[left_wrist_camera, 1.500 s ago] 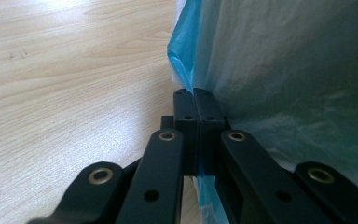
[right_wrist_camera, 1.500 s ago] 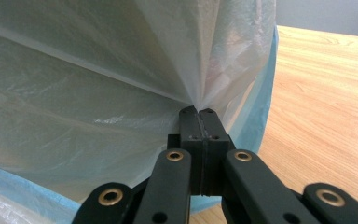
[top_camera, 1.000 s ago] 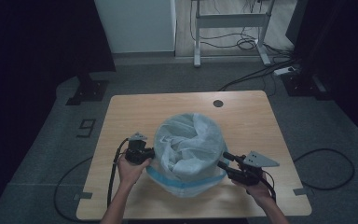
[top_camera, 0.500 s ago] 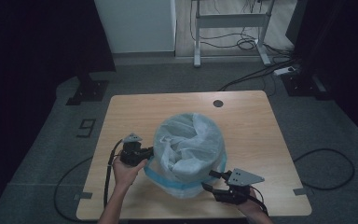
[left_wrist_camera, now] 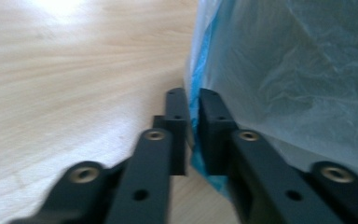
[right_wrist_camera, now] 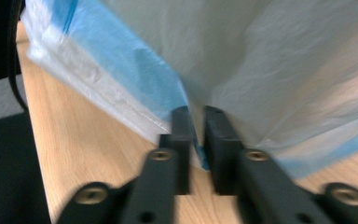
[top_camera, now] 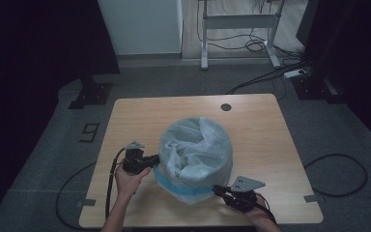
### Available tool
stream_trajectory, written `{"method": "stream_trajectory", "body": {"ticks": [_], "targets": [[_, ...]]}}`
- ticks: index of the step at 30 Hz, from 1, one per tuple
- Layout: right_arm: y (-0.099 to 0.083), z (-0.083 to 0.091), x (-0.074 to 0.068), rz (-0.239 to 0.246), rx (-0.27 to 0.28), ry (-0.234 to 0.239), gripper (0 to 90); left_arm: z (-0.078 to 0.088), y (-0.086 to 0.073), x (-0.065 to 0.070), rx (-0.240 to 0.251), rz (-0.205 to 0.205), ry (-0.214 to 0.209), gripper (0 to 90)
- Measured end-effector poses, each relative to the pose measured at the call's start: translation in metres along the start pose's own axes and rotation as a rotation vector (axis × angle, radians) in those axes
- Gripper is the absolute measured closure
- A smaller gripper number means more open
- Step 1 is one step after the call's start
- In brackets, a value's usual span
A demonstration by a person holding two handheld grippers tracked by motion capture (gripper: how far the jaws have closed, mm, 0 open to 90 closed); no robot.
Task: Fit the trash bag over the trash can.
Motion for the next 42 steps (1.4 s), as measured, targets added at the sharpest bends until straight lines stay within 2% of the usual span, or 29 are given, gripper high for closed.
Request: {"method": "stream_trajectory", "body": {"ticks": [2,5,7,10,15,18,20,23,26,31,34,38,42], "targets": [[0.006,0.005,0.0,-0.013,0.047,-0.014,60.5,0.008,0.004,0.0,0.055,-0.012,0.011,61.5],[0.017,0.017,0.0,-0.035,0.139,-0.02,46.1,0.025,0.01,-0.001,0.132,-0.058,0.02,40.0],[0.022,0.025,0.002,-0.044,0.187,-0.026,39.4,0.035,0.012,-0.004,0.166,-0.081,0.028,30.5],[0.026,0.033,0.008,-0.063,0.228,-0.04,34.5,0.047,0.014,-0.005,0.201,-0.098,0.016,25.5],[0.024,0.042,0.026,-0.104,0.25,-0.087,31.1,0.063,0.017,0.0,0.247,-0.134,-0.026,24.9],[0.019,0.051,0.037,-0.145,0.258,-0.107,29.8,0.071,0.024,0.007,0.258,-0.182,-0.063,24.9],[0.016,0.056,0.041,-0.158,0.26,-0.098,29.8,0.075,0.028,0.012,0.268,-0.209,-0.085,25.0],[0.012,0.063,0.047,-0.175,0.269,-0.103,29.8,0.077,0.036,0.019,0.271,-0.239,-0.122,25.1],[0.01,0.068,0.054,-0.19,0.275,-0.114,29.8,0.077,0.045,0.026,0.267,-0.281,-0.13,25.0],[0.007,0.073,0.063,-0.203,0.277,-0.134,29.8,0.078,0.057,0.039,0.261,-0.335,-0.186,25.3],[0.005,0.073,0.067,-0.213,0.272,-0.137,29.8,0.079,0.061,0.042,0.264,-0.349,-0.203,26.1],[0.003,0.073,0.07,-0.222,0.264,-0.148,30.0,0.08,0.065,0.045,0.284,-0.343,-0.254,28.2],[0.003,0.073,0.072,-0.243,0.271,-0.152,30.3,0.079,0.071,0.049,0.272,-0.355,-0.276,29.0]]}}
Point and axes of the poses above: each handheld gripper's, and its own axes: z roughly backward along the jaws, y roughly out of its top, x roughly to its right, the point moved 7 cm from there along -z, roughly forward along the jaws
